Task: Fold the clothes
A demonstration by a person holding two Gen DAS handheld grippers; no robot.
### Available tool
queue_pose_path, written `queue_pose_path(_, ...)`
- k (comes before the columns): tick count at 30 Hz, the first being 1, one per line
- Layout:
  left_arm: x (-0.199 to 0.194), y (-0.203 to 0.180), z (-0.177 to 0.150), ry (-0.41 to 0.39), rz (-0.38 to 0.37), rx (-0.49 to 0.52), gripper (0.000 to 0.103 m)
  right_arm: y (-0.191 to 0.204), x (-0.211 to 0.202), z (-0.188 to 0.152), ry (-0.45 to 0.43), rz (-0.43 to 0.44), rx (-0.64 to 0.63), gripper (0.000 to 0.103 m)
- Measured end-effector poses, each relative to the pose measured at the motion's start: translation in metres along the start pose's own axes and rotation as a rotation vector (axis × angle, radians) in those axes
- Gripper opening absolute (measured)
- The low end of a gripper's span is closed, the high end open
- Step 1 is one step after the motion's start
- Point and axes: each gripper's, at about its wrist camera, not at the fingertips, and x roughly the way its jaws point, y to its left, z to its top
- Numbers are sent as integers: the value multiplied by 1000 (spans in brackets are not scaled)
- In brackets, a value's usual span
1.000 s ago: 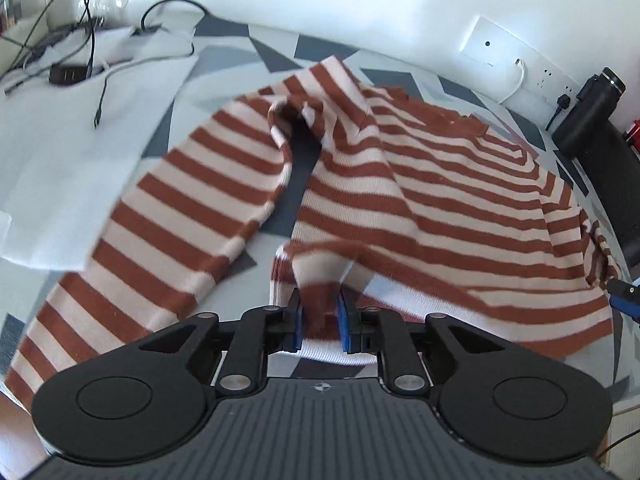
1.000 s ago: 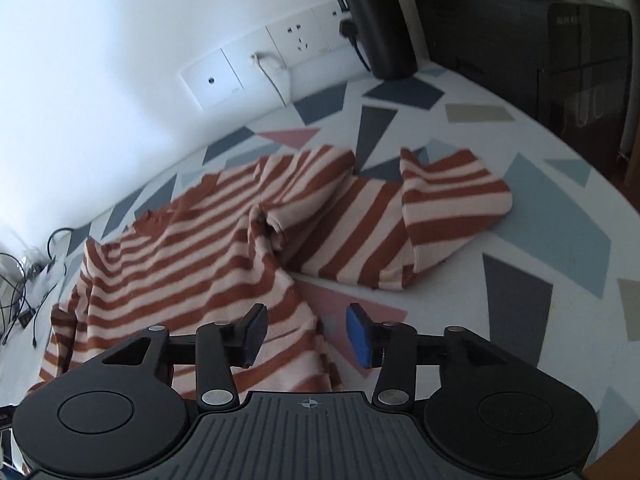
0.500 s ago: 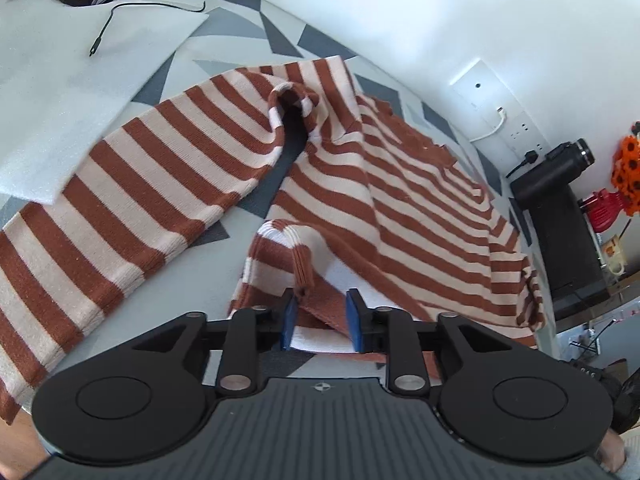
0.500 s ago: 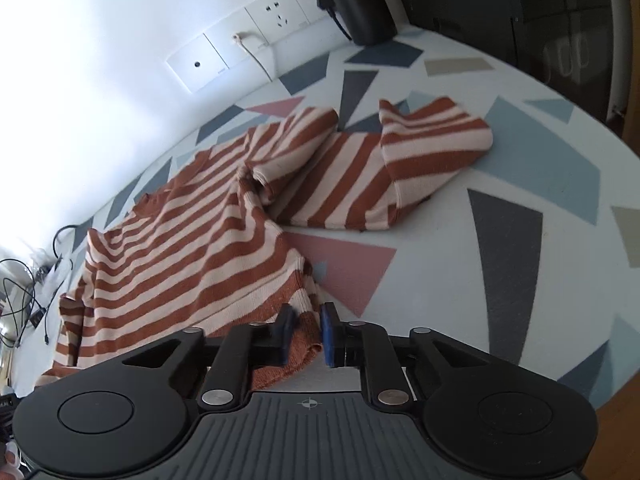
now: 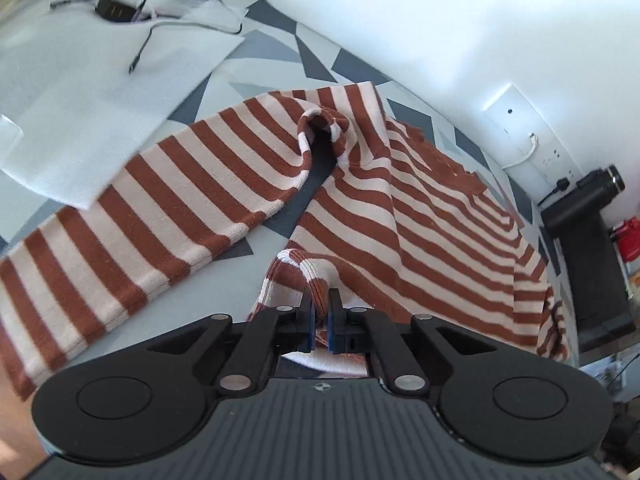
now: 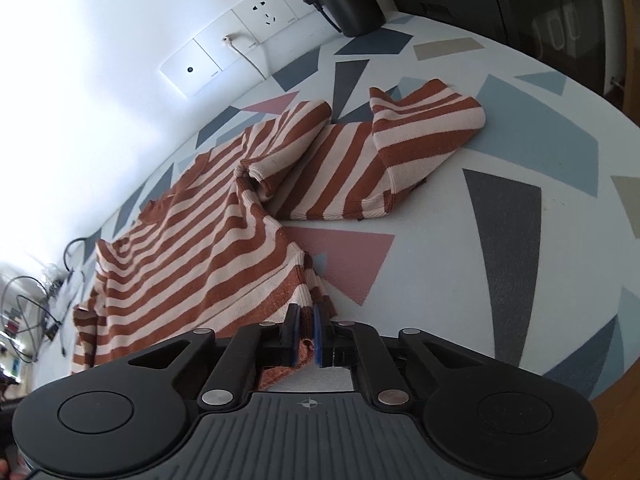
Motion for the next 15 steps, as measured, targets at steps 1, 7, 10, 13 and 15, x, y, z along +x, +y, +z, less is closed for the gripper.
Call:
queue_pose_path(1, -7, -3, -4, -6, 8, 18, 5, 0, -5, 0, -2, 6, 8, 5)
queue_pose_path(7, -45, 8, -45, 24, 32, -5, 5, -11, -48, -20, -16, 39, 47, 4)
queue_pose_path(10, -52, 16, -70, 72, 56, -21, 5, -22, -64, -41, 22, 20, 60, 4)
queue_pose_path(13, -40, 26, -92, 137, 89, -48, 5, -35, -69, -61, 87, -21, 69, 4)
queue_pose_path(15, -36, 24, -95, 145, 100, -34, 6, -47, -65, -69, 119, -49, 108, 4)
